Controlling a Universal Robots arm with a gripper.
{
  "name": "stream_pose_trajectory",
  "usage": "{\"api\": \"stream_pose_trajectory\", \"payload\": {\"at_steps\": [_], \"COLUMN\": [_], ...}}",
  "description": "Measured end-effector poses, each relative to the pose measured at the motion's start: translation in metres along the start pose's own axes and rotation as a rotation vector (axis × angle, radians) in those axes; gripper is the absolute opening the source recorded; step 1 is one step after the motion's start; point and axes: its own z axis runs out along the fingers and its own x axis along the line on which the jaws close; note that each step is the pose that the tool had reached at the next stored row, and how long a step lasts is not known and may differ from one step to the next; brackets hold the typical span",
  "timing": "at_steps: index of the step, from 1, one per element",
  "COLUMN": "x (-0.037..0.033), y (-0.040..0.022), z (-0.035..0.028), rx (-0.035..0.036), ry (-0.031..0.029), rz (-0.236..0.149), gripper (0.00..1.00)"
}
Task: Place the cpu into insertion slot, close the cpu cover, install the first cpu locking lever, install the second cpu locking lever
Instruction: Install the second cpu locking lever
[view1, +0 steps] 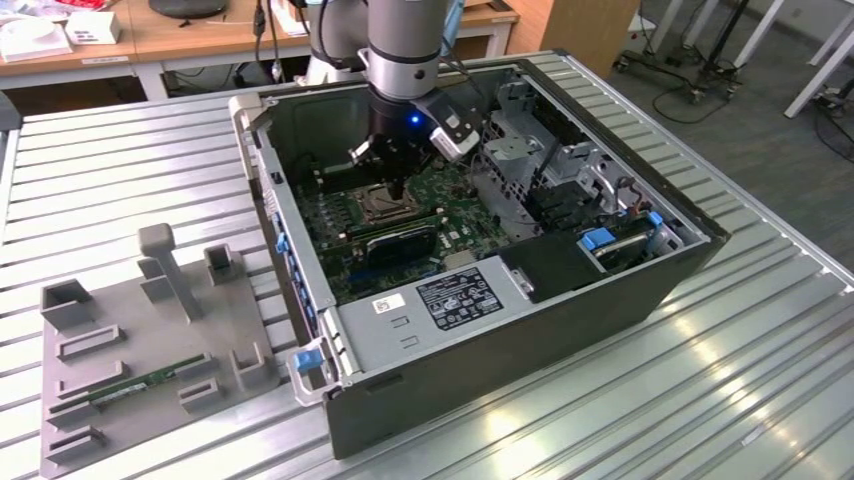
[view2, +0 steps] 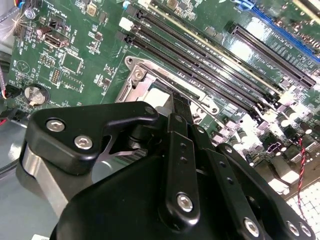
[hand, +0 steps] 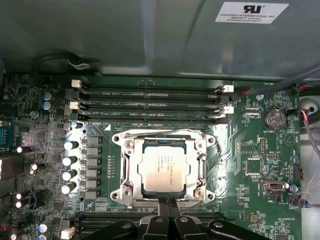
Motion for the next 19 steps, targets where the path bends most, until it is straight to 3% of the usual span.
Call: {"api": "stream_pose_trajectory", "payload": {"at_steps": [3, 12, 19], "x": [-0.0001, -0.0006, -0.0007], "y": [-0.0001, 0.0009, -0.0023], "z": [-0.0008, -0.0158, -0.0169], "rx": [0.0002, -0.0003, -0.0018], "ry": [0.0001, 0.0, 0.0], "rz": [0.0, 0.0, 0.0], "gripper": [0.11, 0.11, 0.11]}}
